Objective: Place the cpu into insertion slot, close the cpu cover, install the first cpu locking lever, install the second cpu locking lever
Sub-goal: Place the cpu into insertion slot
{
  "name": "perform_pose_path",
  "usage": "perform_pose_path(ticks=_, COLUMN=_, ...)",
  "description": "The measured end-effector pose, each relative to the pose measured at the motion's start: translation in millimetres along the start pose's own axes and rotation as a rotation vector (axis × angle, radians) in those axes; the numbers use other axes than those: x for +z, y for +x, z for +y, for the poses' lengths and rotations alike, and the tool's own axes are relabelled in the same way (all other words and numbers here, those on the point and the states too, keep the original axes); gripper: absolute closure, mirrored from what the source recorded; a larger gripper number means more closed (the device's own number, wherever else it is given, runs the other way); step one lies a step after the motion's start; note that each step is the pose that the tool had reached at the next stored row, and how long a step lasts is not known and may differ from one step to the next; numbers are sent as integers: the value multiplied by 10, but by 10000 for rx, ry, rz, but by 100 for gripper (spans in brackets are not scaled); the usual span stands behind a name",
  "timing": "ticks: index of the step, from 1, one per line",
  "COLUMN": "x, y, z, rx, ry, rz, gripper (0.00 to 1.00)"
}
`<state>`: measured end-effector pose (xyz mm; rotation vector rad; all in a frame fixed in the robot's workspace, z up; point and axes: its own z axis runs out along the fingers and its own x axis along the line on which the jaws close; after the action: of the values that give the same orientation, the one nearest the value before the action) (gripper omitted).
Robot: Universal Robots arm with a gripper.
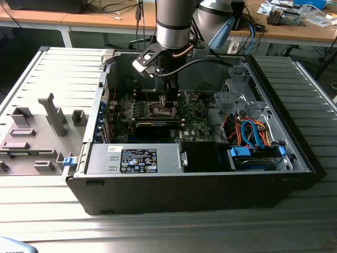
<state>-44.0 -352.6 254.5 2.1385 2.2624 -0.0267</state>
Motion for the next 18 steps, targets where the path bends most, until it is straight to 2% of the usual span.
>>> perform_pose_path(ticks=18, x=19, y=4, z=-67, rx=0, ry=-1, rz=0, gripper=46)
